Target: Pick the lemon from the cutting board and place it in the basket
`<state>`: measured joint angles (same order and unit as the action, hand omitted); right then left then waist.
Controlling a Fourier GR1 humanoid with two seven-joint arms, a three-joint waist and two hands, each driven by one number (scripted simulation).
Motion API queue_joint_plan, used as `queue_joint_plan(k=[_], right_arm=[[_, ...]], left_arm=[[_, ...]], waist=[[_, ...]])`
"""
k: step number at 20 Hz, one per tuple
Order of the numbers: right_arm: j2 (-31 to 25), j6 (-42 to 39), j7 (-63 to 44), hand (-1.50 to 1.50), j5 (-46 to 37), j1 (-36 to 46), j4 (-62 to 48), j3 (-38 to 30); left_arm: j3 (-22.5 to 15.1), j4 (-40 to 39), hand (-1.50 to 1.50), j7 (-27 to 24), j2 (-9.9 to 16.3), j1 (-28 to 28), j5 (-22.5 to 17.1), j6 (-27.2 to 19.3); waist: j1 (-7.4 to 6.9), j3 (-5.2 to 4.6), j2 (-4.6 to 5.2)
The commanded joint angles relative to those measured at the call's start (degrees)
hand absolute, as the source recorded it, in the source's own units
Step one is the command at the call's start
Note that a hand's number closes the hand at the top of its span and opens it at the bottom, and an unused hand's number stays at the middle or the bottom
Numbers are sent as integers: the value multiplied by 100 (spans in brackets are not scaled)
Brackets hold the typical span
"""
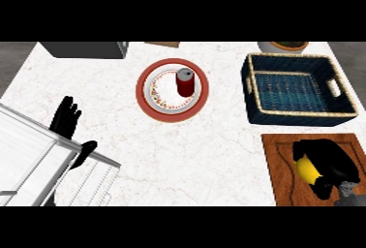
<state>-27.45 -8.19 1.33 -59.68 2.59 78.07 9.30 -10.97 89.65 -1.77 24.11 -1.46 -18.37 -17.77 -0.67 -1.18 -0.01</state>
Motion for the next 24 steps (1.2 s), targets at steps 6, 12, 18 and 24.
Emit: queue_joint_plan(k=[6, 12, 18, 24], right_arm=[[2674, 80, -2286, 150, -1040, 881, 100, 1617], [2728, 979, -2874, 150, -195, 1195, 482, 2182], [2741, 1528, -3293, 150, 567, 1201, 2095, 2394], [2744, 1258, -4496, 150, 603, 1473, 3719, 2753]], left_arm=[[-256, 229, 0, -119, -456, -376, -13, -40], [-290, 143, 0, -356, -487, -307, 56, -77], [-346, 375, 0, -318, -516, -5, 42, -222], [-93, 444, 0, -266, -273, 50, -120, -31]], waist=[[-146, 118, 1], [-60, 122, -5], [32, 120, -76], [49, 113, -65]])
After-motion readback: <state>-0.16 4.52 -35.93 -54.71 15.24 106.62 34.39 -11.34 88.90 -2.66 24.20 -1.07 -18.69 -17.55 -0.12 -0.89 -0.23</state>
